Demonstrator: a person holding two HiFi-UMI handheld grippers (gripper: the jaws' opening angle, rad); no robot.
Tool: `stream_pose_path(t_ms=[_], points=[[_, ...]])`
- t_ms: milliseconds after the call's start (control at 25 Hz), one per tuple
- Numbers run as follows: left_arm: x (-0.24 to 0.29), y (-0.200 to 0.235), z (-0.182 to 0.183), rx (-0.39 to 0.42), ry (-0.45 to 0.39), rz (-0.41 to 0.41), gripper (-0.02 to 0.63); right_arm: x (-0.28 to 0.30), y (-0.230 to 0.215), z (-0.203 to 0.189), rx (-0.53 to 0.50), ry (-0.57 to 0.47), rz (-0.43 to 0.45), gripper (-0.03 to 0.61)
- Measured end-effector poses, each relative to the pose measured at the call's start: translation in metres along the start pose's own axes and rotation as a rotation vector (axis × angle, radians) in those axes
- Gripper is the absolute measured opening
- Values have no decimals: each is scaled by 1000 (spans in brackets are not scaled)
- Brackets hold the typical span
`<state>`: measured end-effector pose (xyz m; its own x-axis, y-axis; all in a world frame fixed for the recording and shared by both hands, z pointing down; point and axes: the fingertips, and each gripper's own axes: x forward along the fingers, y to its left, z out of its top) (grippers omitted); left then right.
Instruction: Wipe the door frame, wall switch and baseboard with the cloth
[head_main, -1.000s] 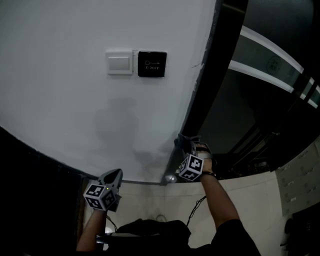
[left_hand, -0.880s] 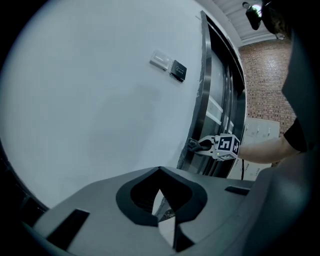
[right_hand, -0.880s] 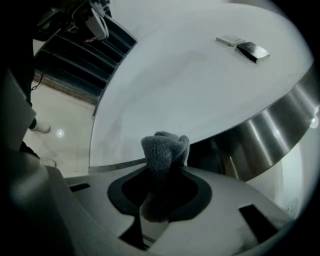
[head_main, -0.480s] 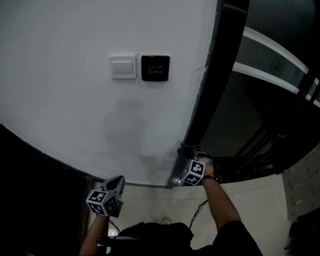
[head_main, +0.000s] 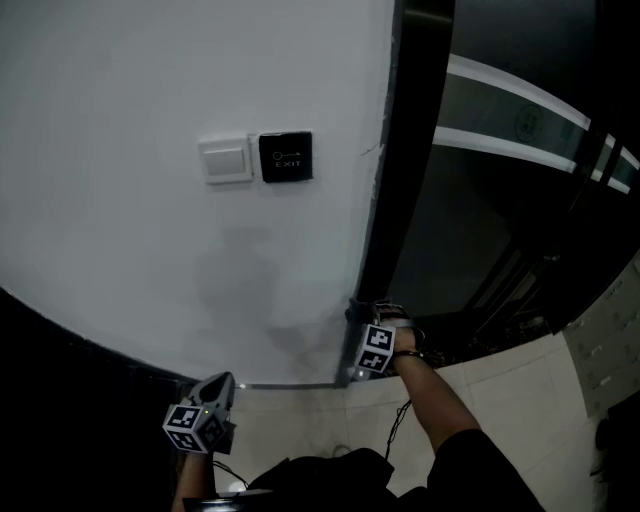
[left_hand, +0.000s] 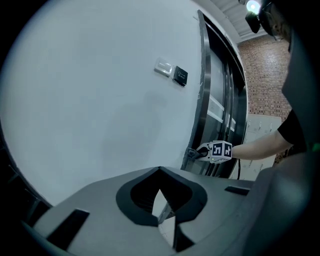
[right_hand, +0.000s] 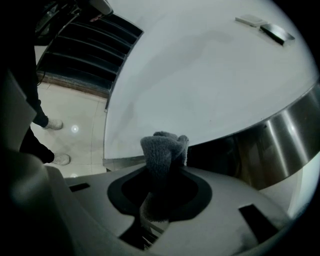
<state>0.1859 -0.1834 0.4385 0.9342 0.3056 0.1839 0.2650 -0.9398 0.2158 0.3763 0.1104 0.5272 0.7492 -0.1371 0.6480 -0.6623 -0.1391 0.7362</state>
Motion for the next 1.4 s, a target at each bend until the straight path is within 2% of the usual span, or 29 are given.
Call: stream_pose_path(t_ms=[160, 280, 480, 640, 760, 840, 920, 1000, 1120, 1200, 1280, 1400], points=[[-9, 2, -1, -9, -16, 9, 2, 3, 14, -4, 23, 33, 69, 94], [-17, 1, 2, -3, -28, -4, 2, -9, 26, 6, 83, -23, 88, 94], [-21, 3, 15, 10, -56, -46, 2, -28, 27, 13, 208, -109, 8, 94], [-23, -4, 23, 22, -76, -110, 2, -75, 16, 25, 319, -202, -73, 94], [-13, -25, 26, 11, -87, -191, 2, -125, 6, 13, 401, -243, -139, 94], [-6, -39, 24, 22, -84, -248, 2, -159, 0, 6, 500, -303, -185, 93], [-4, -52, 20, 54, -60, -302, 2, -184, 13, -1, 639, -373, -211, 94], [3, -75, 19, 63, -58, -350, 2, -208, 18, -19, 717, -415, -239, 94], [19, -128, 19, 62, -91, -400, 2, -241, 6, -65, 702, -446, -291, 94], [27, -172, 19, 88, -112, -420, 2, -258, -3, -103, 685, -469, -318, 94], [39, -216, 17, 108, -129, -408, 2, -275, -15, -140, 694, -525, -333, 94], [62, -282, 7, 88, -142, -378, 2, -294, -37, -195, 759, -631, -324, 94]])
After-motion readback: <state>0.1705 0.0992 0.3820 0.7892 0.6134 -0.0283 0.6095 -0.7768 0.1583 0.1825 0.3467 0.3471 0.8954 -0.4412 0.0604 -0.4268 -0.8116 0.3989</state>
